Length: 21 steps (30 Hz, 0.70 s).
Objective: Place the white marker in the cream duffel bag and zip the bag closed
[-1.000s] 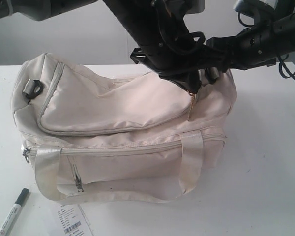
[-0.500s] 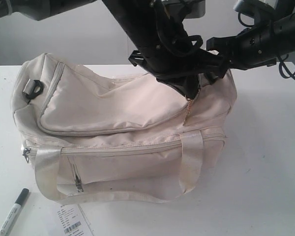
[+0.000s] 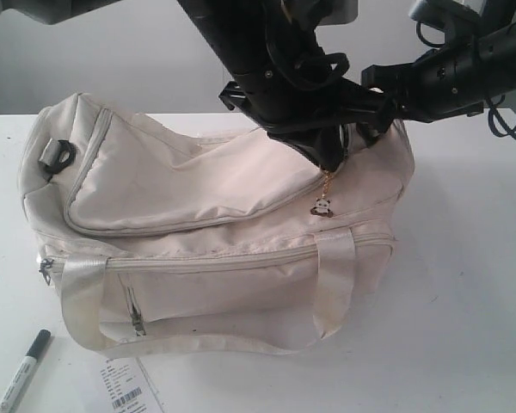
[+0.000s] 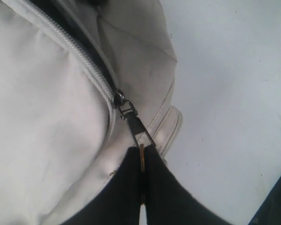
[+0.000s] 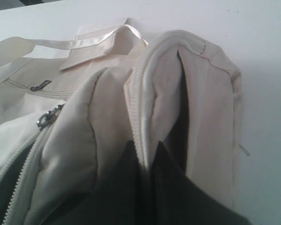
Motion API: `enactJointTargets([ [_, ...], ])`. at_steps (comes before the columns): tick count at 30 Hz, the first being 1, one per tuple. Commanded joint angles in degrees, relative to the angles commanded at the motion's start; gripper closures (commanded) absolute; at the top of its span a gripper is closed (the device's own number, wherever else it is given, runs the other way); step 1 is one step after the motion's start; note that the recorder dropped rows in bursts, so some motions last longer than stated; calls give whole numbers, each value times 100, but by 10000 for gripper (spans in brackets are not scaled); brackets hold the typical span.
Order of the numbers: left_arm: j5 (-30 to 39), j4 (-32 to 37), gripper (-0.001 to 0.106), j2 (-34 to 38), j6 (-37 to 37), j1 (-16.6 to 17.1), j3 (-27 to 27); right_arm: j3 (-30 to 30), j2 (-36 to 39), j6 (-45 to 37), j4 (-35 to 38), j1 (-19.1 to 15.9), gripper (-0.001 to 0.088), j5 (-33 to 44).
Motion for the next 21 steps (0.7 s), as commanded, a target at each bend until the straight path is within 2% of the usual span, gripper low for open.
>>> enactJointTargets([
  [21, 375, 138, 1053, -8, 130, 0, 0, 0, 0, 0, 5, 0, 868, -11],
])
